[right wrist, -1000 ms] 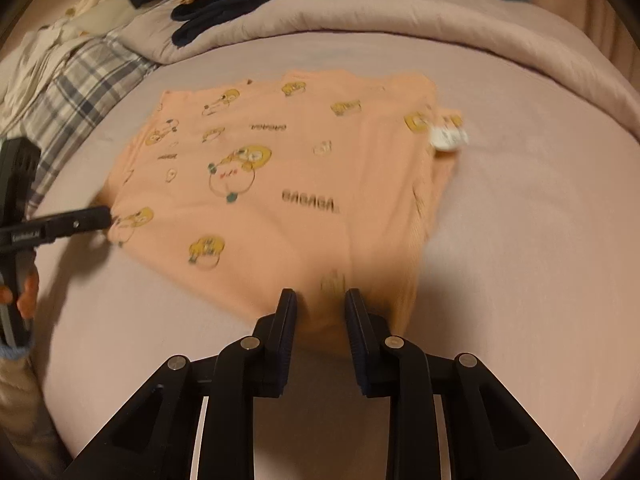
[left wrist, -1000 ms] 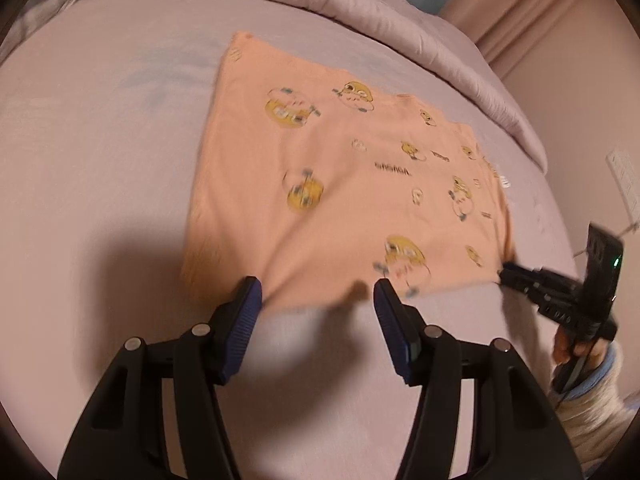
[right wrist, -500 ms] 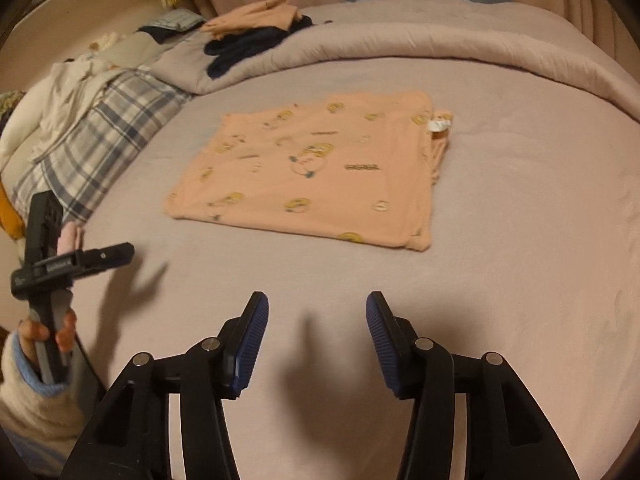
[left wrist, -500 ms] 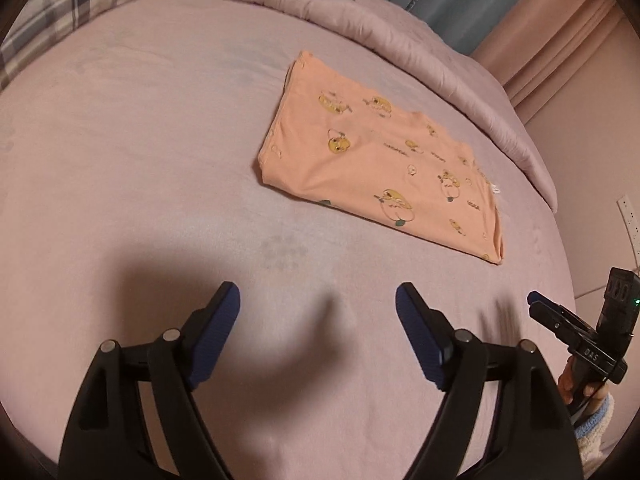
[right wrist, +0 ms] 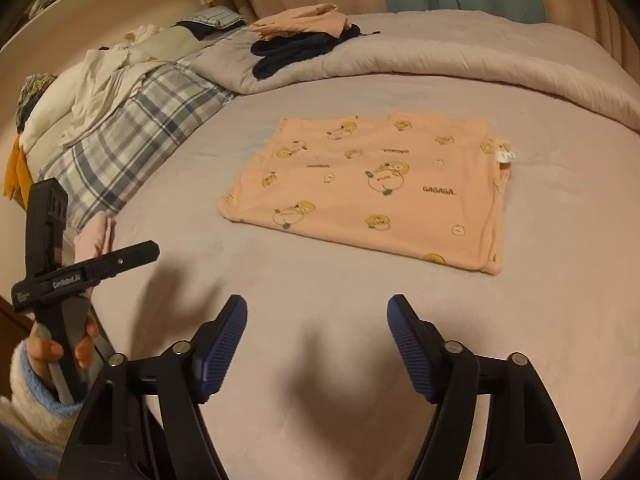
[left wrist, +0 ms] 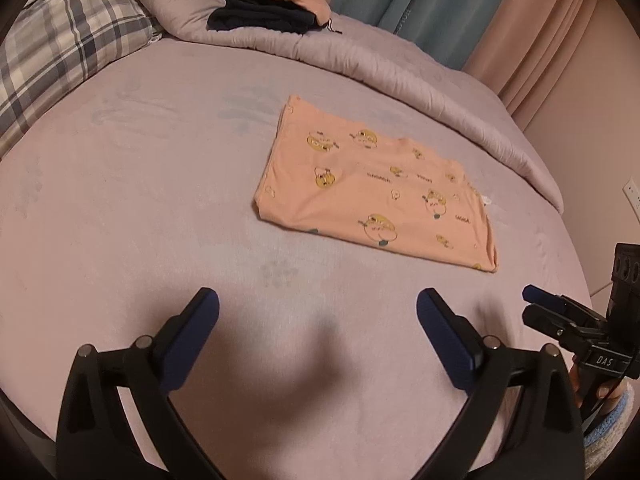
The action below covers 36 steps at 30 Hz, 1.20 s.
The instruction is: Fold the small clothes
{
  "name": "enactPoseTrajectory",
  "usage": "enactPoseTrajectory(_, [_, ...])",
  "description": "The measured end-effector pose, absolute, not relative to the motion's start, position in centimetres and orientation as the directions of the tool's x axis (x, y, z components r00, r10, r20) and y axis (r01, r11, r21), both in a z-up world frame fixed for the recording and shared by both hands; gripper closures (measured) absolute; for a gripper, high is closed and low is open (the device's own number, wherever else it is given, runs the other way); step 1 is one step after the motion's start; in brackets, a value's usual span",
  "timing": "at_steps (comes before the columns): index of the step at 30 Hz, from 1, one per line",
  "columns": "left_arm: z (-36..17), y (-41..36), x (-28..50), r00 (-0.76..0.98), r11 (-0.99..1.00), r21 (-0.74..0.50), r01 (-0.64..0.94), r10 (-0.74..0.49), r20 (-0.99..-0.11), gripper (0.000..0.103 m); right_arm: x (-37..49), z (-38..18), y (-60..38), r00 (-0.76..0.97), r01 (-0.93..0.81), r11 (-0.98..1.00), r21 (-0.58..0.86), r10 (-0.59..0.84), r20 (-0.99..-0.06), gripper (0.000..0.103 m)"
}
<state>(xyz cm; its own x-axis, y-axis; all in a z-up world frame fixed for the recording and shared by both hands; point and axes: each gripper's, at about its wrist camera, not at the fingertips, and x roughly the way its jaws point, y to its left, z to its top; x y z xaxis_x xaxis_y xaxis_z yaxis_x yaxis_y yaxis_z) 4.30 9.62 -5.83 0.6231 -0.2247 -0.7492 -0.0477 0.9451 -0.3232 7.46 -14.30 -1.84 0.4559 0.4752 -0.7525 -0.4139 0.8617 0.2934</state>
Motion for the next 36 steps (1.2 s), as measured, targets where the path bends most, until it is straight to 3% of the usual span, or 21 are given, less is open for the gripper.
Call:
enactPoseTrajectory(2, [-5.6, 9.9, 4.2, 0.628, 0.943, -0.331, -0.046, -0.231, -0.743, 0.001, 7.6, -1.8, -14.1, 0.459, -0.413, 0.864, 0.287, 0.47, -0.754, 0.028])
enactPoseTrajectory(6, [-6.0, 10.4, 4.7, 0.616, 0.912, -0.408, -0.035, -0.302, -0.727, 0.001, 7.8, -1.8, -14.0, 0.455, -0.408, 0.863, 0.297, 0.475, -0.753, 0.016])
enactPoseTrajectory(14, [-9.4, 13.7, 7.2, 0.572, 0.722, -0.69, -0.038, -0.551, -0.608, 0.001, 8.7, -2.1, -14.7, 0.463, -0.362, 0.87, 0.336, 0.48, -0.745, 0.014])
enactPoseTrajectory(25, [-12.4, 16.5, 14.1, 0.494, 0.685, -0.718, -0.126, -0.584, -0.644, 0.001, 10.1, -4.0, -15.2, 0.428, -0.317, 0.874, 0.367, 0.477, -0.767, 0.014])
enactPoseTrajectory(36, [-13.1, 16.2, 21.8, 0.4, 0.639, -0.768, -0.045, -0.693, -0.6, 0.001, 11.6, -5.3, -16.1, 0.421, -0.285, 0.879, 0.383, 0.474, -0.774, 0.014])
